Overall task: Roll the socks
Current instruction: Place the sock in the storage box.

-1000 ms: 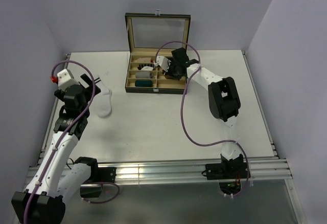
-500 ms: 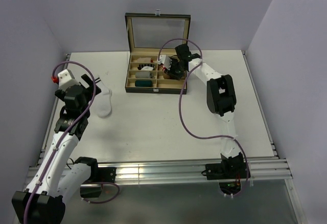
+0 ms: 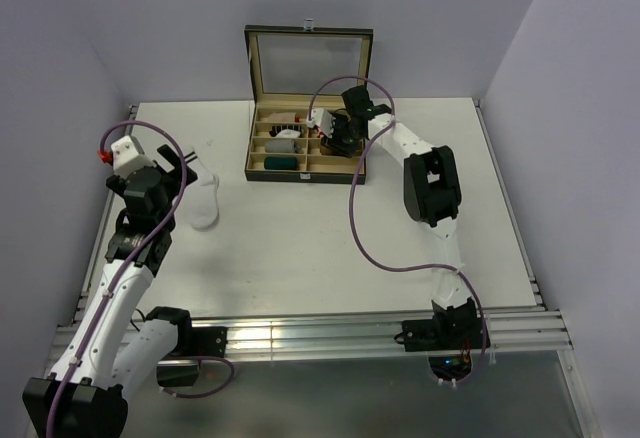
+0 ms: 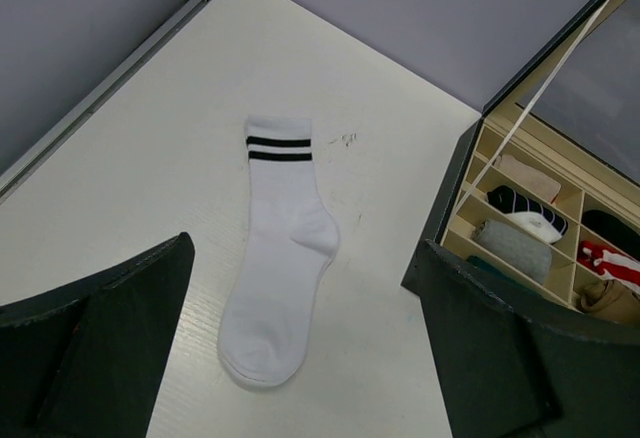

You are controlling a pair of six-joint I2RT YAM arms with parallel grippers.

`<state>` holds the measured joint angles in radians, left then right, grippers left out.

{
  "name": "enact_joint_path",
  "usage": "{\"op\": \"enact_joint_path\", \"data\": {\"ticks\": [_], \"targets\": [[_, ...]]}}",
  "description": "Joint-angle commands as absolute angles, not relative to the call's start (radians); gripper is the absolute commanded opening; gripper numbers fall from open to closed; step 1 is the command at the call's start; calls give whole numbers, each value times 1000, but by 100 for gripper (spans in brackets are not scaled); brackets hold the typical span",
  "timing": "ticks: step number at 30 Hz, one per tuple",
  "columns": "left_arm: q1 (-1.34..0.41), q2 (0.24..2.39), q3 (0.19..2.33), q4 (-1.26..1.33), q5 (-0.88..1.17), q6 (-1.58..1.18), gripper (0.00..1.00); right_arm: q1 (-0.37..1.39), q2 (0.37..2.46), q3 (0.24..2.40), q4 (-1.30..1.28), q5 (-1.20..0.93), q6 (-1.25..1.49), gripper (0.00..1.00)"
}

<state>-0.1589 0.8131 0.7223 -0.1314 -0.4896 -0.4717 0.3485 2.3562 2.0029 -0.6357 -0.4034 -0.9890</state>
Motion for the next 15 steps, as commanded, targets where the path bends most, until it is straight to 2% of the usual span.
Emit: {"op": "enact_joint_path", "data": {"ticks": [1,6,15], "targets": [[-163,796,716,-90,-474,-460,98,339,2373,2017,-680,-417,-1017,43],[-161,796,716,-89,-472,-459,98,331,2347,2020,-742,-451,-1048,47],[-161,801,713,-84,-469,-457,98,313,2347,2046,-805,-479,-1069,47]]}}
